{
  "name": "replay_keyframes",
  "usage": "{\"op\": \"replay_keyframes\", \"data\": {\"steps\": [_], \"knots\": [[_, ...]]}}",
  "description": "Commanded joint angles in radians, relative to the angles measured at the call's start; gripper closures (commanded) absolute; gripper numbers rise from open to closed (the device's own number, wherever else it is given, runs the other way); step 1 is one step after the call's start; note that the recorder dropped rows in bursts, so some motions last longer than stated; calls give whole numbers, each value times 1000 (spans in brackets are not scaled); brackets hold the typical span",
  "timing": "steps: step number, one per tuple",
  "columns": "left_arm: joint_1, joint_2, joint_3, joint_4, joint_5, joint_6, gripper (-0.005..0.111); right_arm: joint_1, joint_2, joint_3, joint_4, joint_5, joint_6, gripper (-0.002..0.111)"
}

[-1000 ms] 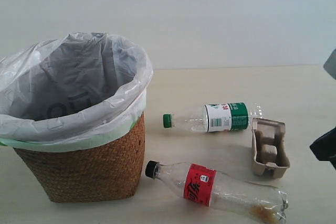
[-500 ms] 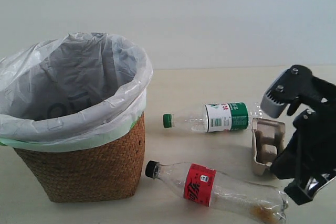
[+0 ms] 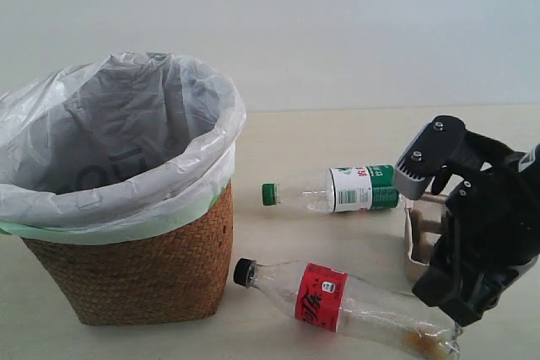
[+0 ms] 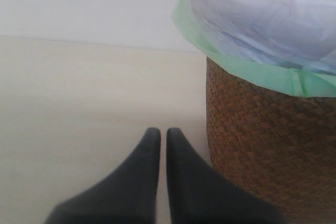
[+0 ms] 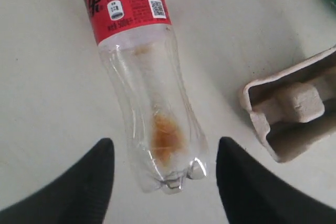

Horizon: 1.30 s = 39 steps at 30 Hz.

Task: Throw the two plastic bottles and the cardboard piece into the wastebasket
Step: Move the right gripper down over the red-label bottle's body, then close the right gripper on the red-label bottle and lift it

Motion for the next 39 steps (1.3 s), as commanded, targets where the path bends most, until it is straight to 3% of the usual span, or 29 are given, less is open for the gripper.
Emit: {"op": "replay_keyframes", "data": {"steps": [1,11,17,39], "knots": [[2,-3,4,5,-9,-5,103,2,2,-7,9,-34,-61,53],[2,-3,4,5,-9,-5,103,139,146,-10,-143,-99,-43,53],[2,-3,4,5,-9,-5,103,141,181,-10,-266,-123,31,53],[2,-3,4,5,-9,-5,103,141,283,-10,-199,-180,6,53]]}}
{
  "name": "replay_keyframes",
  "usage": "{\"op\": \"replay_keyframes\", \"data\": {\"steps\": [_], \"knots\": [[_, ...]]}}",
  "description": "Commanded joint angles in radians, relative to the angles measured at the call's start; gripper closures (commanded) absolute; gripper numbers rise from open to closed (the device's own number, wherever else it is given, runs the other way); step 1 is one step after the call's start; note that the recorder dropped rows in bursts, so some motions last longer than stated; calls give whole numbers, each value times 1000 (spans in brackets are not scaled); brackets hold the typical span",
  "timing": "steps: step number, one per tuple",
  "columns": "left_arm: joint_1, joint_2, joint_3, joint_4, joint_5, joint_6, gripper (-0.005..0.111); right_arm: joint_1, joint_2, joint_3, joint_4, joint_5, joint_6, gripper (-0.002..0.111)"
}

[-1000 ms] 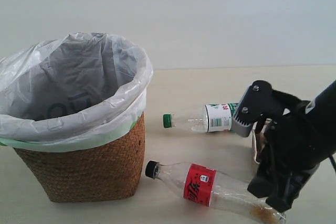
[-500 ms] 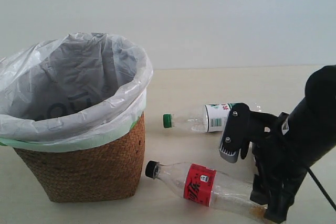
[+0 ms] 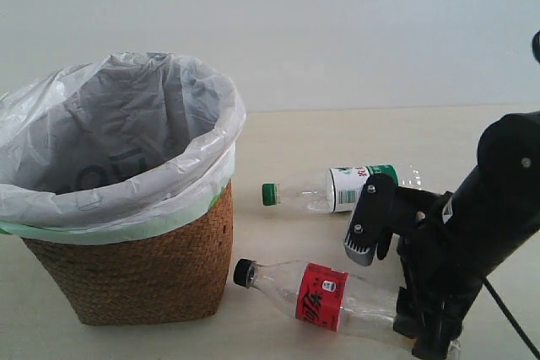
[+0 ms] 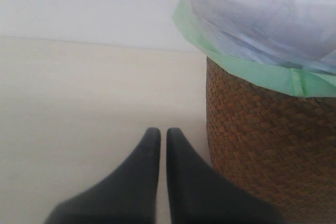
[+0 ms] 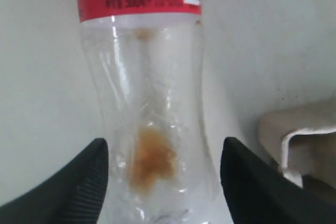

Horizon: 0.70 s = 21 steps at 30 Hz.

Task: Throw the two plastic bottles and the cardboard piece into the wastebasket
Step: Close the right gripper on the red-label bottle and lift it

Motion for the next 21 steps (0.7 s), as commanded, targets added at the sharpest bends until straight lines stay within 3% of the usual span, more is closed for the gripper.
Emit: {"op": "replay_keyframes", "data": {"steps": [1,21], "knots": [[2,-3,4,5,-9,-5,103,0,55,-4,10,-26,-12,53],[2,-3,4,5,-9,-5,103,0,187,-4,154,-55,-54,53]]}}
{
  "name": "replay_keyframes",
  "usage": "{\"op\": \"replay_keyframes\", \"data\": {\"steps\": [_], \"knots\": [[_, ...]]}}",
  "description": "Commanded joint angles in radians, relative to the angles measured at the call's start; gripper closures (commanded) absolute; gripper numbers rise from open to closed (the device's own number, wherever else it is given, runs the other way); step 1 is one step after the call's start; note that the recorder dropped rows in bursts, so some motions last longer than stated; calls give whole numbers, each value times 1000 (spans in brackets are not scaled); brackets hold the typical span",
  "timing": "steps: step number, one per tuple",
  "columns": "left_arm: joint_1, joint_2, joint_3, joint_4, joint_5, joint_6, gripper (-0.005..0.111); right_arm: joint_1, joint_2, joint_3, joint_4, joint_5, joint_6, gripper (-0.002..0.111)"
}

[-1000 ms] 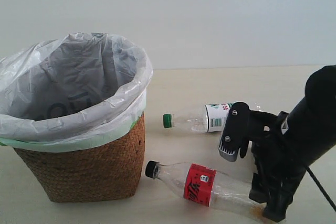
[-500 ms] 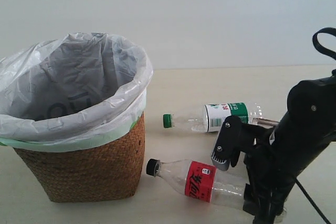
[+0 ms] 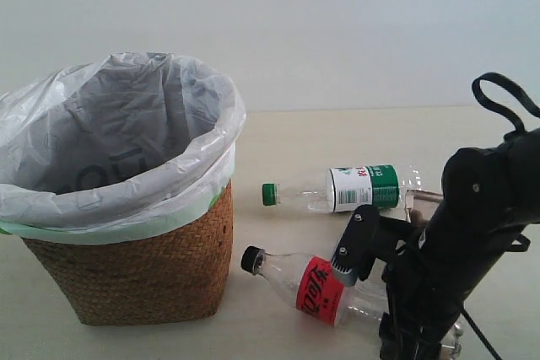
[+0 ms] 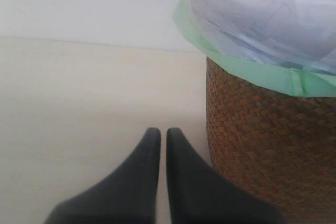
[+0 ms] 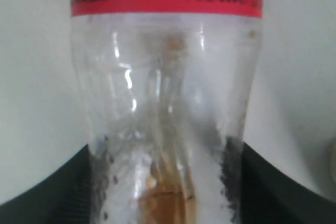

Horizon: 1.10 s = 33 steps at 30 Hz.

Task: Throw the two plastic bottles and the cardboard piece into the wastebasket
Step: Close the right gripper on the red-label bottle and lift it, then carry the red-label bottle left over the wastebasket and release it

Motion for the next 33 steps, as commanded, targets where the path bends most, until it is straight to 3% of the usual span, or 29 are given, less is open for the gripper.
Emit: {"op": "replay_keyframes", "data": {"steps": [1,5,7,8,9,16,21,23,33], "knots": [[2,-3,4,5,-9,-5,103,0,20,4,64,-8,-33,53],[2,-3,4,5,-9,-5,103,0,20,4,90,-34,-36,60],[2,-3,4,5,-9,-5,103,0,20,4,90,-32,-36,84],[2,-3,4,5,-9,-5,103,0,20,4,98,-30,-36,105],[2,-3,4,5,-9,-5,103,0,20,4,112,-30,-27,108],[2,-3,4,5,-9,-5,103,-1,-148,4,162,-80,158,108],[2,-3,4,5,-9,-5,103,-1,-421,4,162,-292,394,108],[2,-3,4,5,-9,-5,103,-1,-489,4,170,-362,406,108],[2,-3,4,5,-9,-5,103,12,-623,39,199,-641,546,108]]}}
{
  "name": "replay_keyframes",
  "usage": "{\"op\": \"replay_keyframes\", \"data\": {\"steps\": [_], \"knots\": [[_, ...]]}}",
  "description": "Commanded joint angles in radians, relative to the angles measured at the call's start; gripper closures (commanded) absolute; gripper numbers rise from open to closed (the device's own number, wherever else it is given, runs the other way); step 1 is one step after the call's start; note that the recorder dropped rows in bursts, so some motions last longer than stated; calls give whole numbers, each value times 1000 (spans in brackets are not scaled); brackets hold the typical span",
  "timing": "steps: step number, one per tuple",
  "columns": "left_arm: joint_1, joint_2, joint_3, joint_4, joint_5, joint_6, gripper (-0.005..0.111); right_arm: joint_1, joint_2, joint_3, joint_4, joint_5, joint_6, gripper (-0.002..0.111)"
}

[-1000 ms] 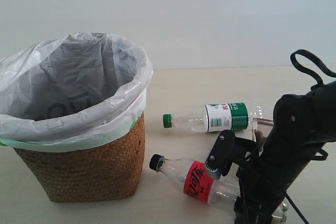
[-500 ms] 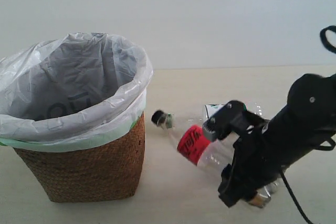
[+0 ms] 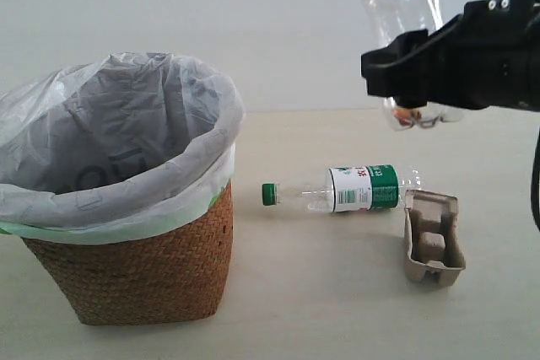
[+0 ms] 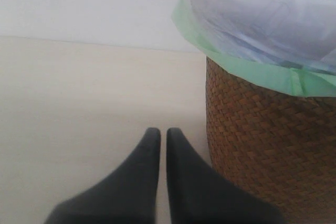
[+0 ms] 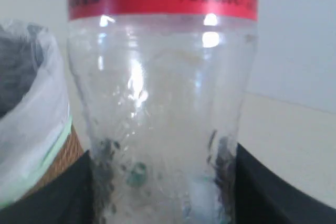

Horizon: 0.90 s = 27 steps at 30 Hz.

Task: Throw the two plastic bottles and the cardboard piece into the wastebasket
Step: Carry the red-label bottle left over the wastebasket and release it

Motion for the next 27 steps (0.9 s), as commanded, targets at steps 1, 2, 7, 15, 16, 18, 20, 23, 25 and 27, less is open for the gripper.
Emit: {"op": "replay_keyframes", "data": {"steps": [1,2,7,15,16,18,20,23,25,27], "knots": [[2,-3,4,5,-9,-5,103,24,-23,51,7,-170,71,108],[2,-3,4,5,-9,-5,103,42,-23,73,7,-223,71,108],[2,-3,4,5,-9,-5,103,142,-23,188,0,-486,79,108],[2,-3,4,5,-9,-5,103,191,-13,266,-31,-651,87,108],[2,-3,4,5,-9,-5,103,191,-5,266,-29,-651,87,108],[2,-3,4,5,-9,-5,103,191,21,261,-1,-656,94,108],[2,-3,4,5,-9,-5,103,186,58,250,56,-665,71,108],[2,-3,4,5,-9,-5,103,171,101,228,157,-668,-63,108],[2,-3,4,5,-9,-5,103,157,119,213,283,-665,-188,108],[2,-3,4,5,-9,-5,103,132,124,202,400,-667,-317,108]]}}
